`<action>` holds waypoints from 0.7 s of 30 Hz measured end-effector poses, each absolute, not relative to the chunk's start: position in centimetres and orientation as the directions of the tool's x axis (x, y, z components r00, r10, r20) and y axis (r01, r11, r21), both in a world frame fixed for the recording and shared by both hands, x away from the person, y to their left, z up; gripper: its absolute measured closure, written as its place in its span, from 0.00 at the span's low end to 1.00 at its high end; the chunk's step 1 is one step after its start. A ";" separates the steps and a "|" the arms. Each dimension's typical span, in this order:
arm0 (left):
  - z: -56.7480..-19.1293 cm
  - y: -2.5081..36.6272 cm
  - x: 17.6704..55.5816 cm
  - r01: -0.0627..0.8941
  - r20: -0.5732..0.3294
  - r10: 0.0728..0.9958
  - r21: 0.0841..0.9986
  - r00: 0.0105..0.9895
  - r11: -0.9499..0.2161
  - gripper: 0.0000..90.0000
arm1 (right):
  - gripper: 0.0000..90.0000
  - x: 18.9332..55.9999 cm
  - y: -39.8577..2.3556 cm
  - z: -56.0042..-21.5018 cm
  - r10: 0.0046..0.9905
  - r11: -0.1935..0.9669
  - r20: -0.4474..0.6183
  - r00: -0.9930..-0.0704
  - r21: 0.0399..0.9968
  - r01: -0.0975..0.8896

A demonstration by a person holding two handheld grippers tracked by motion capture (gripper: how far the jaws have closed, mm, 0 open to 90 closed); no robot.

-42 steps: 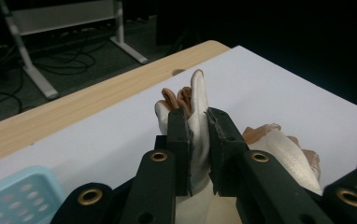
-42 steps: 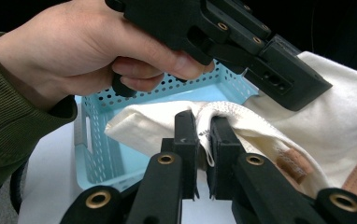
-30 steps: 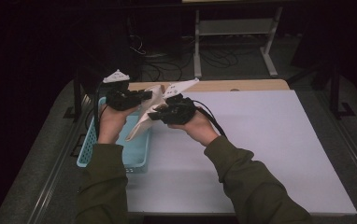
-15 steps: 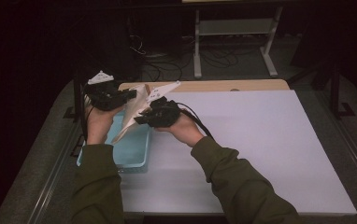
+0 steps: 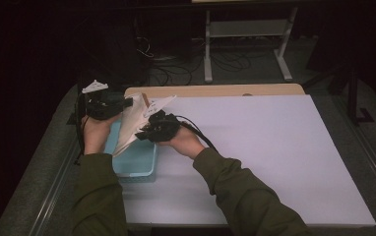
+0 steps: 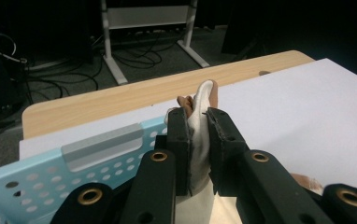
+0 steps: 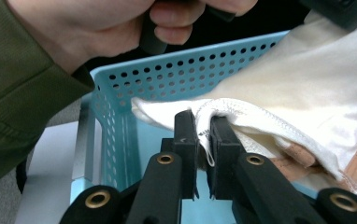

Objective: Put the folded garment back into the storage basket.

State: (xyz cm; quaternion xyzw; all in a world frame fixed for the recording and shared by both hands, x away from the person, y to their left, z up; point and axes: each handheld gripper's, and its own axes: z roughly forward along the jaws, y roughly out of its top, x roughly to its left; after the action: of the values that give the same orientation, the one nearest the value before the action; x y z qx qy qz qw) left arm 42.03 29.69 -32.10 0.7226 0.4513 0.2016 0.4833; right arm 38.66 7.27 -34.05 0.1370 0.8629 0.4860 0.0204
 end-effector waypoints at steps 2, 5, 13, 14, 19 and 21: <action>-32.4 30.0 42.1 0.467 -0.150 0.848 0.875 0.508 -0.125 0.88 | 0.92 38.8 7.5 -34.5 0.252 0.501 0.092 -0.963 0.839 0.211; -32.9 30.3 42.3 0.478 -0.157 0.853 0.870 0.498 -0.118 0.88 | 0.92 38.7 8.0 -35.2 0.251 0.521 0.108 -0.962 0.823 0.228; -34.2 30.8 42.7 0.512 -0.171 0.861 0.851 0.479 -0.116 0.88 | 0.91 38.7 9.0 -36.7 0.235 0.555 0.115 -0.965 0.800 0.230; -34.3 30.8 42.7 0.516 -0.170 0.861 0.848 0.480 -0.120 0.88 | 0.91 38.7 9.1 -36.8 0.235 0.560 0.120 -0.965 0.794 0.235; -35.1 30.8 43.0 0.539 -0.173 0.862 0.832 0.476 -0.131 0.88 | 0.91 38.4 9.5 -37.4 0.224 0.589 0.123 -0.967 0.773 0.235; -35.3 30.8 43.1 0.548 -0.172 0.862 0.825 0.477 -0.138 0.88 | 0.90 38.3 9.6 -37.5 0.216 0.600 0.123 -0.969 0.766 0.231</action>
State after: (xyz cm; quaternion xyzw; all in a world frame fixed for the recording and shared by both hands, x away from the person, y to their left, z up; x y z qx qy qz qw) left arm 43.05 30.82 -35.35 0.7337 0.4802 0.1755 0.4475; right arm 38.30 9.61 -37.54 0.1251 0.8945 0.4291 -0.0086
